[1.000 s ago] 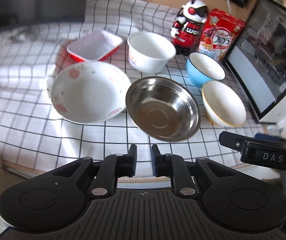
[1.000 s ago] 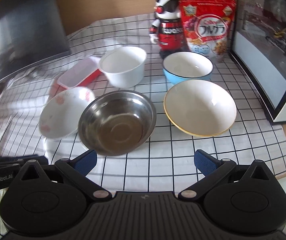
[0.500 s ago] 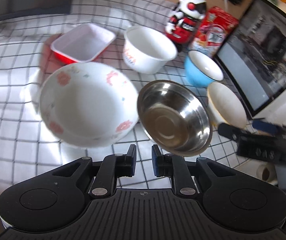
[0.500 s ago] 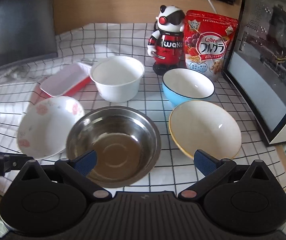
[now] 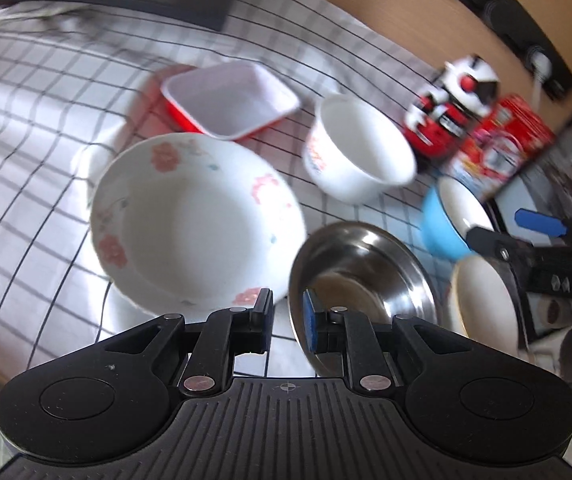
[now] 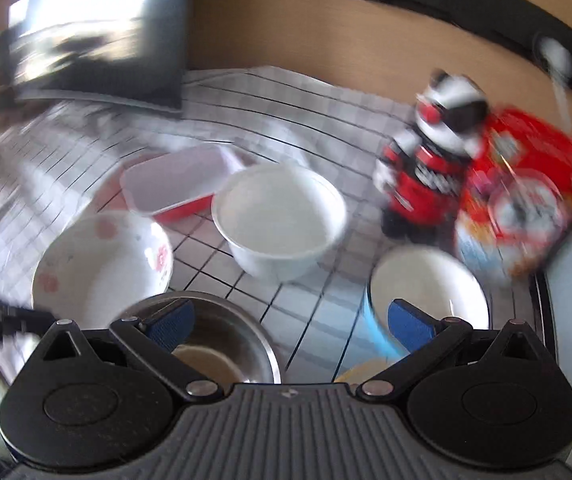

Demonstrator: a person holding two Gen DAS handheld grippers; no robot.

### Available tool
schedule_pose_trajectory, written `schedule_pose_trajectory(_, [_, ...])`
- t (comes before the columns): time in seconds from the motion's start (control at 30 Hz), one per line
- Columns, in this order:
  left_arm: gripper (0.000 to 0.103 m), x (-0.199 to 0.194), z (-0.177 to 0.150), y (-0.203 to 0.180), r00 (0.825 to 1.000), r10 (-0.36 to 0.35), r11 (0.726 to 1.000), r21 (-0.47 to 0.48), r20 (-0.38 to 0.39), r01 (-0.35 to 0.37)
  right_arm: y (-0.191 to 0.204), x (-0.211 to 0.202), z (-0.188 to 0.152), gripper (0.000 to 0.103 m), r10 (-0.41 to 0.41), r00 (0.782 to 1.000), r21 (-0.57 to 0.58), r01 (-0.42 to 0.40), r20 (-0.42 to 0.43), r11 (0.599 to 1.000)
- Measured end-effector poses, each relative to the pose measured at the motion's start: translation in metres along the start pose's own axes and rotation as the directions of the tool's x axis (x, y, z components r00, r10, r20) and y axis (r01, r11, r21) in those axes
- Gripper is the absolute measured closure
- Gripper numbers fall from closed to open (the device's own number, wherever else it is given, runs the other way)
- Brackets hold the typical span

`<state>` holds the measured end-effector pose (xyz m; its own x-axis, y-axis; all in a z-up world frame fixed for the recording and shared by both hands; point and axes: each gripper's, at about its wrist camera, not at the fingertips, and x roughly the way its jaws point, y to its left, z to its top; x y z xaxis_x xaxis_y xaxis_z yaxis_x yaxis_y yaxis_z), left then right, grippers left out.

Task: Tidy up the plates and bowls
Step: 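Move both grippers to the stainless steel bowl and close on its rim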

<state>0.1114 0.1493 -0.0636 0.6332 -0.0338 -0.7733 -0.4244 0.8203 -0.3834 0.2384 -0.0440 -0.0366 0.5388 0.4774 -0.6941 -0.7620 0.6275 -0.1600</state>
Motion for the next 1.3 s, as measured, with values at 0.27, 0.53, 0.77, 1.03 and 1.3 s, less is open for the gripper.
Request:
schedule_pose_trajectory(0.27, [0.085,0.003,-0.035,0.003,1.0,0.026,0.959,-0.284,0.004,-0.024,-0.02,0.059,0.012,0.019,0.345,0.926,0.002,-0.349,-0.156,0.937])
schedule_pose_trajectory(0.53, [0.085,0.019,-0.04,-0.002,0.999,0.04,0.95,-0.312,0.014,-0.034,0.003,0.091,-0.003,0.031,0.317,0.914,-0.061,-0.342,-0.252,0.938])
schedule_pose_trajectory(0.77, [0.082,0.051,-0.043,-0.008,0.997,0.022,0.955,-0.295,-0.069,-0.041,-0.007,0.113,-0.013,0.034,0.3,0.896,-0.017,-0.323,-0.327,0.946])
schedule_pose_trajectory(1.03, [0.077,0.074,-0.039,-0.018,0.982,-0.002,0.965,-0.259,-0.188,-0.048,0.002,0.124,-0.02,0.053,0.291,0.874,0.017,-0.309,-0.388,0.951])
schedule_pose_trajectory(1.3, [0.077,0.031,-0.007,-0.006,0.993,-0.019,0.982,-0.188,-0.118,-0.004,0.01,0.094,0.018,0.051,0.32,0.903,0.092,-0.306,-0.286,0.947])
